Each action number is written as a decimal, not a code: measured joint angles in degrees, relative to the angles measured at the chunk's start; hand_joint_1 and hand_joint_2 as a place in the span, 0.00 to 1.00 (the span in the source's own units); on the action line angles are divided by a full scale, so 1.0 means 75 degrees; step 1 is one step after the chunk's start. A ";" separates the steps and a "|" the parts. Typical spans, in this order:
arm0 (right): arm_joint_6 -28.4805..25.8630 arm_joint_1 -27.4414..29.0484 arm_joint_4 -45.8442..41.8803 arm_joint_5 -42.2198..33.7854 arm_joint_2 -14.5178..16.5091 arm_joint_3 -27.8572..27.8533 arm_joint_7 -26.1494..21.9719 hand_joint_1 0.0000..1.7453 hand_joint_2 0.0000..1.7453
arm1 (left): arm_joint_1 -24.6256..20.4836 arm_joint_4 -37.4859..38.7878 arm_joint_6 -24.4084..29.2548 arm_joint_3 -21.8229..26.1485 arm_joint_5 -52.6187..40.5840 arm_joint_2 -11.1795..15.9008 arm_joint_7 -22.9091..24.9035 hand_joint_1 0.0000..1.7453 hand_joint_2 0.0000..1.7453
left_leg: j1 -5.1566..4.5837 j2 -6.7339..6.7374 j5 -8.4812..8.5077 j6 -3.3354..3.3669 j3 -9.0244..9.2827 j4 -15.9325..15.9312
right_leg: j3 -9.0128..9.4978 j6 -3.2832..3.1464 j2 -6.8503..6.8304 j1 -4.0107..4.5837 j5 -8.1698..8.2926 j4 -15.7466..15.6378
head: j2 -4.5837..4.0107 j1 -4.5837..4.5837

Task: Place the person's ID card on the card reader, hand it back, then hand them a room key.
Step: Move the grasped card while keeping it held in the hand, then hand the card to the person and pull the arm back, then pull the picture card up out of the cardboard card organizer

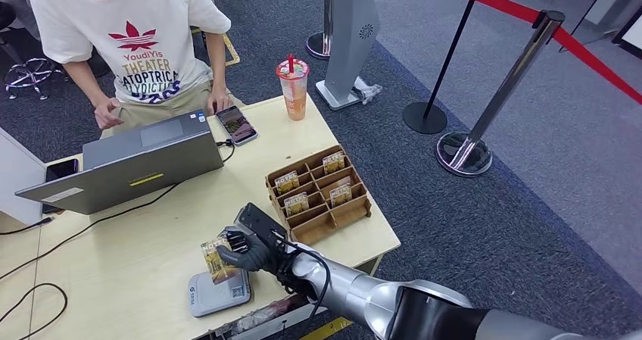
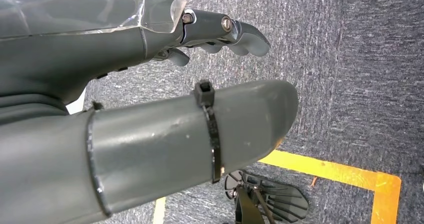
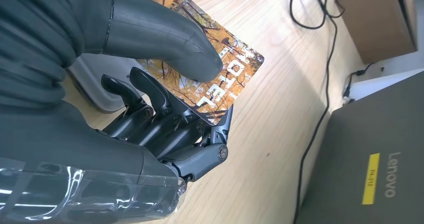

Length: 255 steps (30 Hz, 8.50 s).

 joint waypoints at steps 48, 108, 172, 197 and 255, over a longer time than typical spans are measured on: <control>-0.1346 0.0416 0.0514 0.1812 0.0079 -0.0438 -0.0372 1.00 1.00 | 0.0000 0.0000 0.0022 0.0002 0.0181 0.0032 -0.0211 0.00 0.00 | 0.0000 0.0001 0.0000 0.0000 0.0005 0.0000 | 0.0002 0.0000 0.0002 0.0000 0.0000 0.0000 | 0.0000 0.0000; -0.2571 -0.1891 -0.3133 0.3379 -0.0344 -0.2495 -0.0238 1.00 1.00 | -0.0418 0.0000 -0.0193 -0.0139 -0.0137 0.0005 0.0073 0.00 0.00 | 0.0000 0.0001 0.0009 -0.0006 0.0002 0.0002 | 0.0002 0.0000 0.0002 0.0000 0.0007 0.0003 | 0.0000 -0.0001; -0.5275 0.0080 -0.4737 0.8325 -0.1781 -0.1854 0.0578 0.45 1.00 | -0.0097 0.0000 -0.0217 -0.0265 0.0397 0.0009 -0.0237 0.00 0.00 | -0.0002 -0.0003 0.0001 -0.0001 0.0003 0.0004 | 0.0000 0.0002 -0.0004 -0.0001 0.0005 -0.0002 | 0.0000 -0.0002; -0.5426 0.2512 -0.5850 0.9355 -0.2817 -0.3194 0.1179 0.46 1.00 | -0.0037 0.0000 -0.0074 -0.0058 0.0693 0.0000 -0.0272 0.00 0.00 | -0.0002 -0.0003 -0.0001 0.0001 0.0001 0.0004 | 0.0000 0.0003 -0.0003 -0.0001 0.0003 -0.0002 | 0.0000 -0.0002; -0.3103 0.2991 -0.6444 1.0572 -0.3990 -0.3362 0.2300 0.56 1.00 | 0.0027 0.0000 -0.0156 0.0165 0.0823 0.0064 -0.0256 0.00 0.00 | -0.0003 -0.0002 -0.0004 0.0007 -0.0001 0.0004 | 0.0000 0.0003 -0.0003 -0.0002 0.0003 -0.0003 | 0.0000 -0.0002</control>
